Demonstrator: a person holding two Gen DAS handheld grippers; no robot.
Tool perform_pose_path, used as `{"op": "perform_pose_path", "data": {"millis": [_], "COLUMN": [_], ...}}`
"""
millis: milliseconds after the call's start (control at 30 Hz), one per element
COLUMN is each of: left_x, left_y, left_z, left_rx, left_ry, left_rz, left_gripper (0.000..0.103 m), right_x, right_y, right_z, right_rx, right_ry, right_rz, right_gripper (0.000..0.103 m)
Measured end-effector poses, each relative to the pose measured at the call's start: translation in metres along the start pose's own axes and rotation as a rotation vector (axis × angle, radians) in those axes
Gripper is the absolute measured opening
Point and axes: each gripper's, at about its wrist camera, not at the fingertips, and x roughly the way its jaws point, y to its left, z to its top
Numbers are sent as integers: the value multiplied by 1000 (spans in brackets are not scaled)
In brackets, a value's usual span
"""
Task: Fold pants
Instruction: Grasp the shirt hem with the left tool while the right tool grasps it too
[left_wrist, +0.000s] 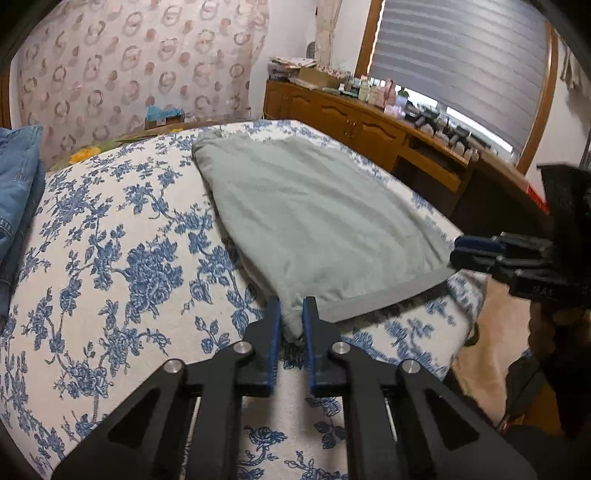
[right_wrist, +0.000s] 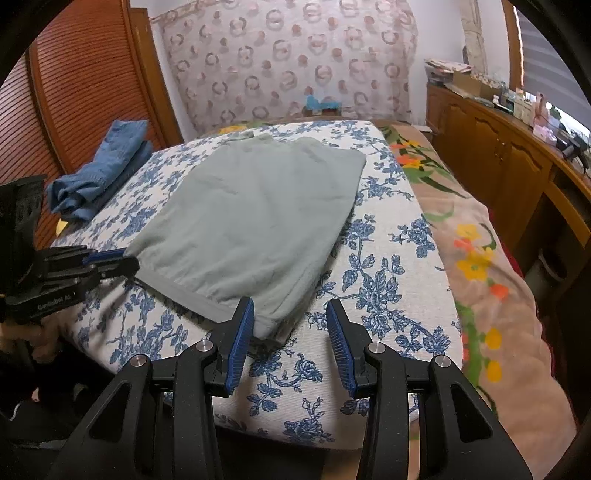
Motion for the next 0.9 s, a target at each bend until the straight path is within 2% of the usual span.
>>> {"op": "perform_pose_path", "data": {"millis": [167,467,900], "left_x": [-10,1,6], "left_y": [1,8,10], "left_z": [4,-2,-6], "left_rx": [0,-17,-25], "left_ry": [-24,14,26], "left_rz": [-2,0,2], "left_gripper": [8,8,8], "right_x": [-6,-7,16], "right_y": [-2,0,18], "right_z": [3,4,-5], "right_rx": [8,10,6], "right_ry": [-15,-19,36], "right_rz": [1,1,11], "right_gripper": [41,41,41]}}
